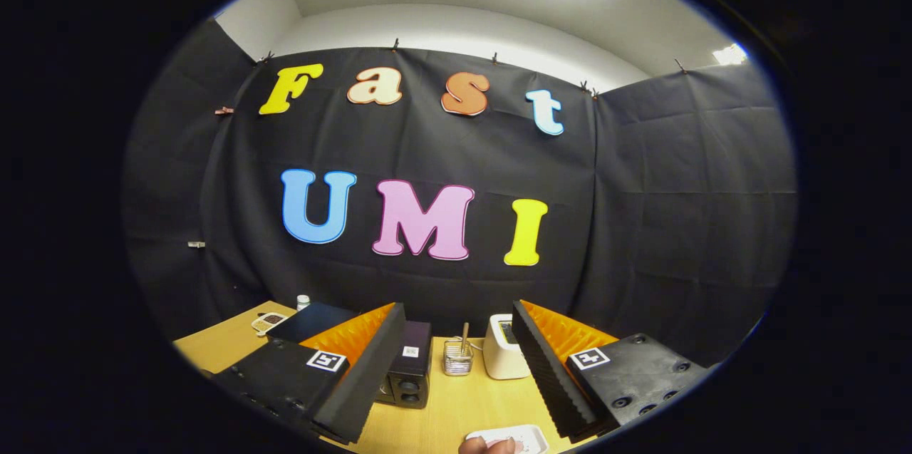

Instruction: Open the toaster oven, put the food inside, and close the toaster oven door.

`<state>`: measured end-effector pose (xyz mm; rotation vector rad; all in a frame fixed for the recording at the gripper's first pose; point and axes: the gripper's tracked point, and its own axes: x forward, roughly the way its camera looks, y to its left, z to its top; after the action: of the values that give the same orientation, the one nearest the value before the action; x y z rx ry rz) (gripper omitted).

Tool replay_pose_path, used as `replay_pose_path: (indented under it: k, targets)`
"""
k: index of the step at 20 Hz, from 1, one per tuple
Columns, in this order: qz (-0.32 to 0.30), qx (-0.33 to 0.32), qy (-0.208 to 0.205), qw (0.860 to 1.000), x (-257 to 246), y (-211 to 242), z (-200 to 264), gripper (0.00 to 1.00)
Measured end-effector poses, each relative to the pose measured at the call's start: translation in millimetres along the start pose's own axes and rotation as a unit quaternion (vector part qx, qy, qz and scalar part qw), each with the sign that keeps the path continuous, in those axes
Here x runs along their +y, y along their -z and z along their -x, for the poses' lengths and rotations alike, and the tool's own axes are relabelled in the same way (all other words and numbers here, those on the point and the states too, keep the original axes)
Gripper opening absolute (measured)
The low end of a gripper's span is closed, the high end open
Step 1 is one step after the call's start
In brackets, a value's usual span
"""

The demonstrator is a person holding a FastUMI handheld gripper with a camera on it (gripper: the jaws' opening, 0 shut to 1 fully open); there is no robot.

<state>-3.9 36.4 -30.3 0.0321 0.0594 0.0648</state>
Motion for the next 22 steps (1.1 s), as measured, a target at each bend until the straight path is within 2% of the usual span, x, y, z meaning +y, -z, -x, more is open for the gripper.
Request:
replay_pose_path:
  k: [6,13,17,22]
  targets:
    - [-0.044,0.052,-0.058,0.996,85,41,-20,0.98]
    - [-0.05,0.161,-0.091,0.981,181,133,-45,0.98]
    - [-0.05,0.218,-0.09,0.971,214,184,-64,0.98]
    - [-0.05,0.261,-0.072,0.961,228,228,-91,0.99]
